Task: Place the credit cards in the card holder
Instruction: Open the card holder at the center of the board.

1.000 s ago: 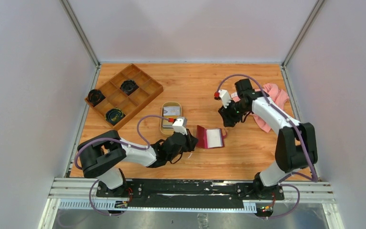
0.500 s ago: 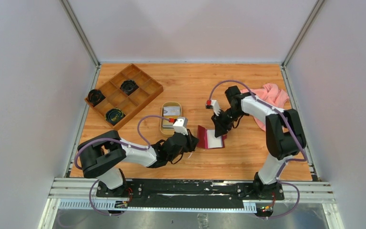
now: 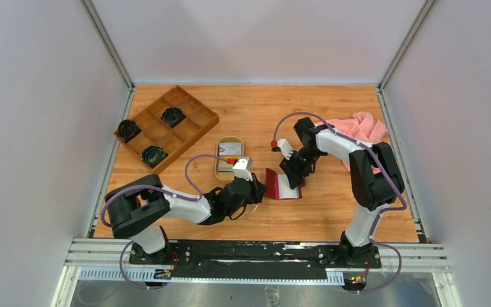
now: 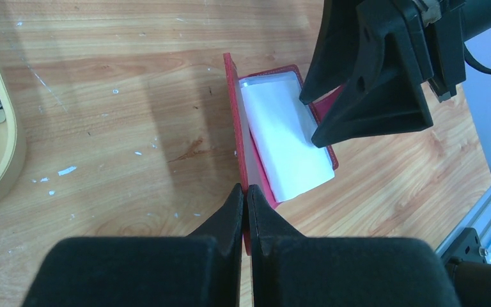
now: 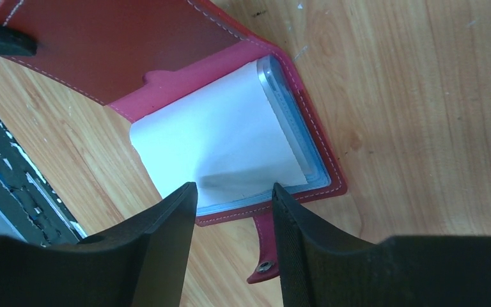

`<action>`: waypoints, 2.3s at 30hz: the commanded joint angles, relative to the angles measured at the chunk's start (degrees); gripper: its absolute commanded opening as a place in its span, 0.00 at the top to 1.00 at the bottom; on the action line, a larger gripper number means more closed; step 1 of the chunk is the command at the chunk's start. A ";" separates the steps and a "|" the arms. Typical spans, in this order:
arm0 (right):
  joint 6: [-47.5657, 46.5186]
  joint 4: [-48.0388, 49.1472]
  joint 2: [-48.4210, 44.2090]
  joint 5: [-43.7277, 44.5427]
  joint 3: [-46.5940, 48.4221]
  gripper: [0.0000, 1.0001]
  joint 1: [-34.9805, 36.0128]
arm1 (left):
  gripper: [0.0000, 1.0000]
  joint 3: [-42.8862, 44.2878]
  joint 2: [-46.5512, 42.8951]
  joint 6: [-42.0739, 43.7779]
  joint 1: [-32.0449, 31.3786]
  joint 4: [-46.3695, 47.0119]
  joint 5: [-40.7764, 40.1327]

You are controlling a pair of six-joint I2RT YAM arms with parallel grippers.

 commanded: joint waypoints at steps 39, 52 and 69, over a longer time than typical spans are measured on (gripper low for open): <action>-2.48 -4.11 -7.07 -13.81 2.80 0.64 2.73 | 0.80 -5.51 1.29 1.14 -0.57 15.14 3.07; 3.33 -1.34 -3.84 3.68 2.38 0.50 -1.13 | 0.89 -4.97 2.83 1.33 -0.57 15.10 3.70; 0.60 -6.48 -1.23 -12.01 4.19 0.71 -0.28 | 0.89 -4.60 3.23 1.60 -0.57 15.46 4.77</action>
